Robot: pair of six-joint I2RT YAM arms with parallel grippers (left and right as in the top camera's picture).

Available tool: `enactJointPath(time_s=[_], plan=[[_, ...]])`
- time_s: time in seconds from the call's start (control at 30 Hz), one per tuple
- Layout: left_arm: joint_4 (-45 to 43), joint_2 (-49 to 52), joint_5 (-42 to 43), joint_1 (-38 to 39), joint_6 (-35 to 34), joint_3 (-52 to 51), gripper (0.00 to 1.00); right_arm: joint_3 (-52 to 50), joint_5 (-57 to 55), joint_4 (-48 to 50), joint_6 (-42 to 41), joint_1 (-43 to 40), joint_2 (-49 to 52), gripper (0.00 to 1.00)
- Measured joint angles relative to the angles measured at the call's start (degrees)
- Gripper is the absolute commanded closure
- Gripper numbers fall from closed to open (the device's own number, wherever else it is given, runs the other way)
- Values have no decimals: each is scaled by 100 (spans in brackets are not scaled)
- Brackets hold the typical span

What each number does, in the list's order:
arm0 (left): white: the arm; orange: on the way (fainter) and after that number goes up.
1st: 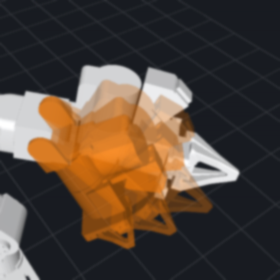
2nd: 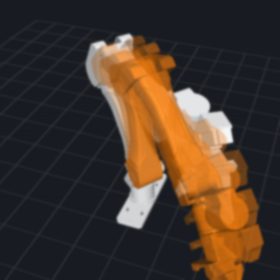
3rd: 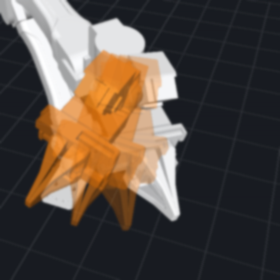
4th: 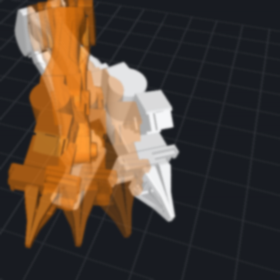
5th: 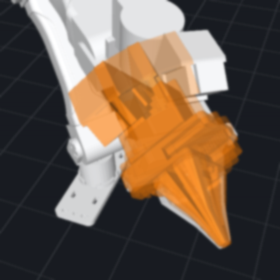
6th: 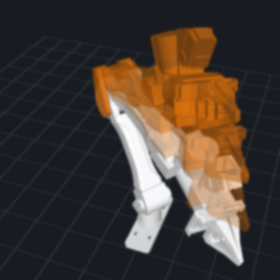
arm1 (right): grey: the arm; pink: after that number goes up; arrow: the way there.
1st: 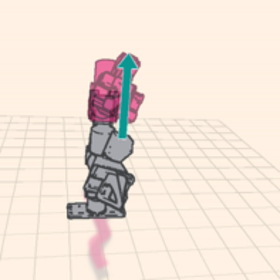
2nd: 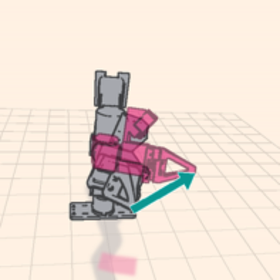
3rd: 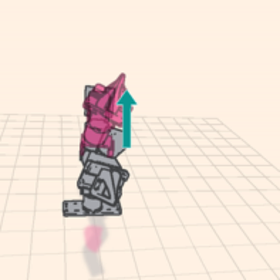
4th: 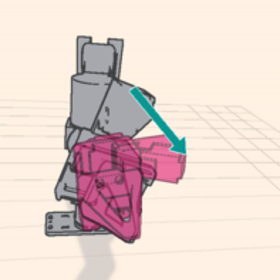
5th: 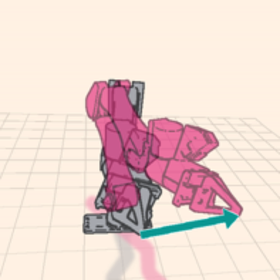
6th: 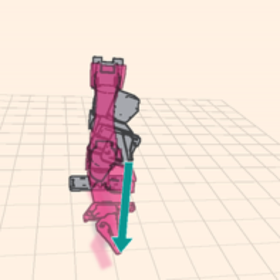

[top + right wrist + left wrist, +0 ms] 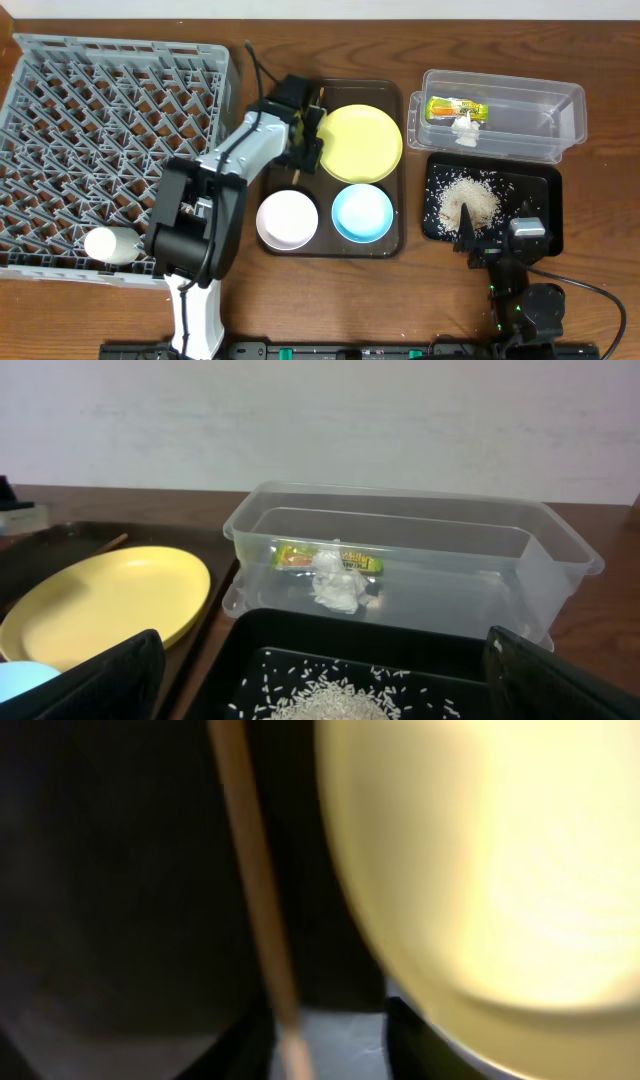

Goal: Sort waste into correct bins and load items into the dishwasher
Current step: 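Move the left gripper back to the tray and grasp the second chopstick, then carry the second chopstick with the left gripper into the rack, release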

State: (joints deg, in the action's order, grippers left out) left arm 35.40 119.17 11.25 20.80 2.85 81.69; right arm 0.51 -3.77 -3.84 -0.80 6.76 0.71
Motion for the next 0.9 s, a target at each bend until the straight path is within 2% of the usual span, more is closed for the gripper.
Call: enactJointPath(time_s=[0.23, 0.37, 0.63, 0.9], plan=[[-13, 20, -815, 164, -103, 0, 94, 0, 0, 0, 2, 0, 0, 1], [50, 20, -1134, 142, -140, 17, 94, 0, 0, 0, 0, 0, 0, 1], [1161, -120, -1384, -94, -177, 350, 94, 0, -2, 0, 0, 0, 0, 1], [1996, -1860, -1447, -560, -175, 614, 94, 0, 0, 0, 0, 0, 0, 1]])
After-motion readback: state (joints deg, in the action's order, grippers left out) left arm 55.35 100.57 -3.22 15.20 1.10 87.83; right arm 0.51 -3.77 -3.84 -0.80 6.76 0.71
